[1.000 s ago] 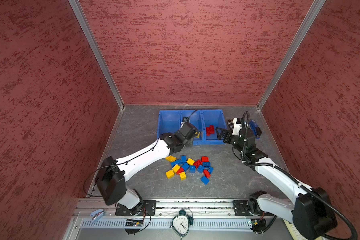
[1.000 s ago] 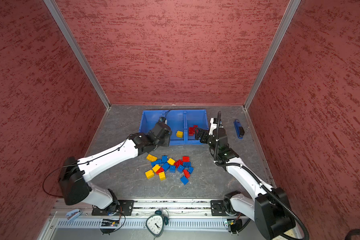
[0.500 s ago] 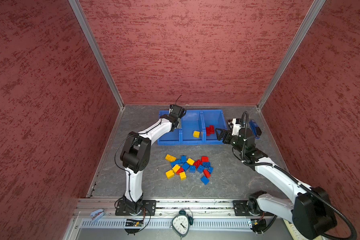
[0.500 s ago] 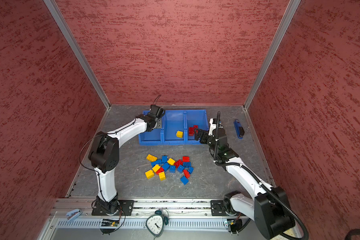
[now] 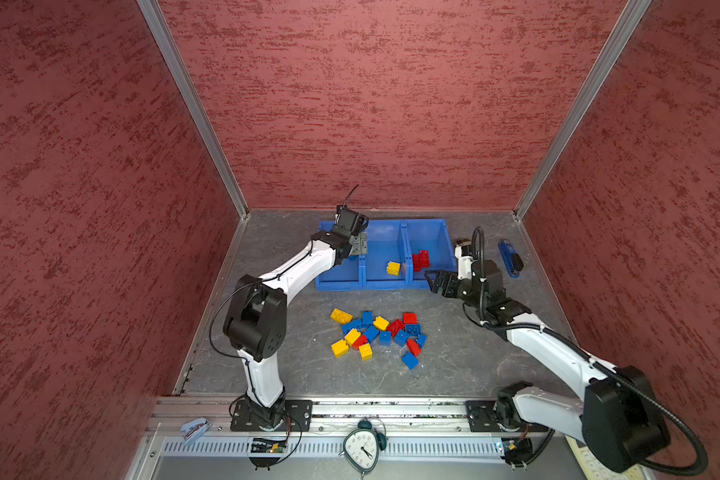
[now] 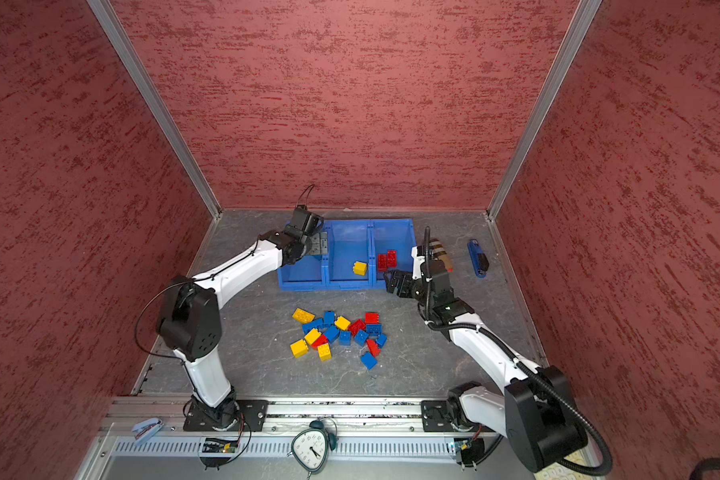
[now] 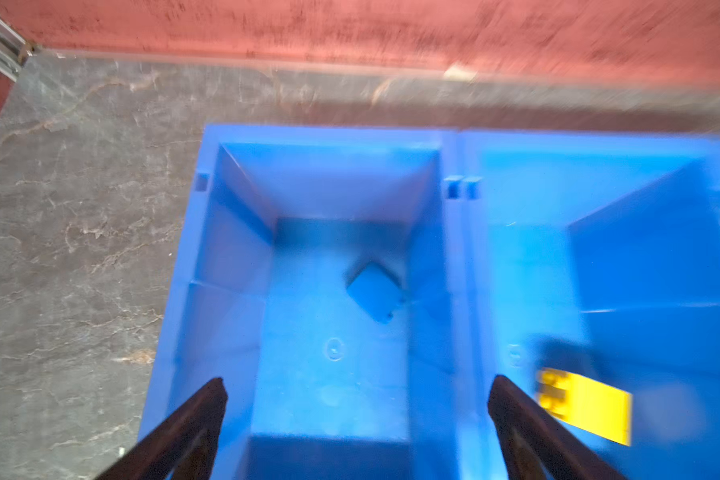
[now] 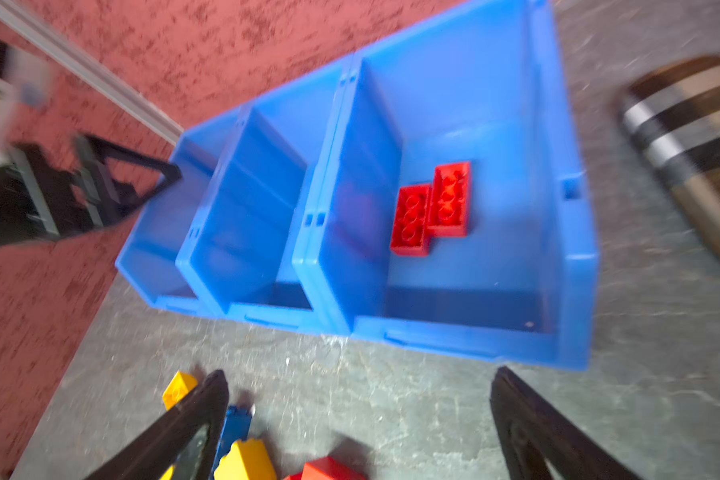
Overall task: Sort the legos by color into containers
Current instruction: 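Drop the blue brick into the compartment farthest from the glasses case, then grasp a red brick from the pile with the right gripper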
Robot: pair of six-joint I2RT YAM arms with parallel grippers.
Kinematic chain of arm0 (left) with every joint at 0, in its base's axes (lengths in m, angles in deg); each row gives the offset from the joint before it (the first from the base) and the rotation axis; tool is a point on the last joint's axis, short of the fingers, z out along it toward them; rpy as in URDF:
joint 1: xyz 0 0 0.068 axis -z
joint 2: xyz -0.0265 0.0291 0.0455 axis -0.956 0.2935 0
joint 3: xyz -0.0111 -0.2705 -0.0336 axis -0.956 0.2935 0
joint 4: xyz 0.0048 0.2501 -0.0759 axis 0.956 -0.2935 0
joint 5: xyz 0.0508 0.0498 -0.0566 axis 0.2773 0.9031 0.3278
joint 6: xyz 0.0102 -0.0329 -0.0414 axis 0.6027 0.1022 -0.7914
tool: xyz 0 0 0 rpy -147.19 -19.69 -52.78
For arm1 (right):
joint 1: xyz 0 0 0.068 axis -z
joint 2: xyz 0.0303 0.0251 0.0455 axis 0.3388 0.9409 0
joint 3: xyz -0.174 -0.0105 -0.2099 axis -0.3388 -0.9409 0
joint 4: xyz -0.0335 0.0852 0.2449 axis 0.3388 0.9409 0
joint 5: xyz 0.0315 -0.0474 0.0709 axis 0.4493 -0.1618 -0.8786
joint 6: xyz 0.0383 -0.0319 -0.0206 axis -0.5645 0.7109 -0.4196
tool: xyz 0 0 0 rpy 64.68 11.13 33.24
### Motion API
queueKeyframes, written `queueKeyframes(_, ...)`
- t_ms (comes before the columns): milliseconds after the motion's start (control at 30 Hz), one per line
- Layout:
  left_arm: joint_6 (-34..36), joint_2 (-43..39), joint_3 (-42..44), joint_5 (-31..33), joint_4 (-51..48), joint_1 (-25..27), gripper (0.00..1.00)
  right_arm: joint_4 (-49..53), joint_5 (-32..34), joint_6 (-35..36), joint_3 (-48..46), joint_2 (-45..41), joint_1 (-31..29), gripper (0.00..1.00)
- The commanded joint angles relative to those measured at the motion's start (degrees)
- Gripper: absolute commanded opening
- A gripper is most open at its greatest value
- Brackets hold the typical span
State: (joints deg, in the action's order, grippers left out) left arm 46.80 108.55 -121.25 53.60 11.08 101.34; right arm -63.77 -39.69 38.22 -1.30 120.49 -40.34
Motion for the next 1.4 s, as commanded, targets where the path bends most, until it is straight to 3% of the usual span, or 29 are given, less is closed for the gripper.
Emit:
queueKeyframes(0,-1.1,-8.1,5.5,-2.5,7.3,3.1,0.99,0.7,-2.1,1.1,-1.2,1.3,-2.4,0.99)
queueKeyframes(67,-0.8,-12.6,10.1,-3.6,11.1,5.4,0.99,-0.7,-0.8,-0.2,-2.1,2.0,-4.0,0.99)
queueKeyframes(200,-3.9,-18.9,16.4,1.2,11.7,10.1,0.99,-0.5,0.2,1.7,-1.2,5.7,-8.6,0.99)
queueKeyframes(333,-11.3,-23.1,22.6,4.3,11.9,10.4,1.00,8.7,7.7,2.6,5.0,12.7,-15.1,0.98)
queueKeyframes(467,-12.4,-26.0,26.7,4.3,15.1,9.5,0.99,19.2,5.9,7.7,12.0,20.7,-17.5,0.91)
queueKeyframes(633,-10.9,-26.9,27.2,6.0,14.8,9.2,0.99,28.8,10.5,10.4,17.3,25.2,-18.3,0.82)
queueKeyframes(767,-11.8,-26.4,27.5,5.6,14.9,9.1,0.99,29.0,12.3,7.7,18.3,24.9,-18.3,0.71)
queueKeyframes(1167,-12.4,-24.5,26.2,4.7,14.0,9.1,0.99,32.7,13.3,8.9,19.1,27.7,-19.1,0.60)
queueKeyframes(1367,-12.6,-24.5,26.4,4.9,13.9,9.1,0.99,32.6,15.1,8.2,19.7,29.0,-19.3,0.47)
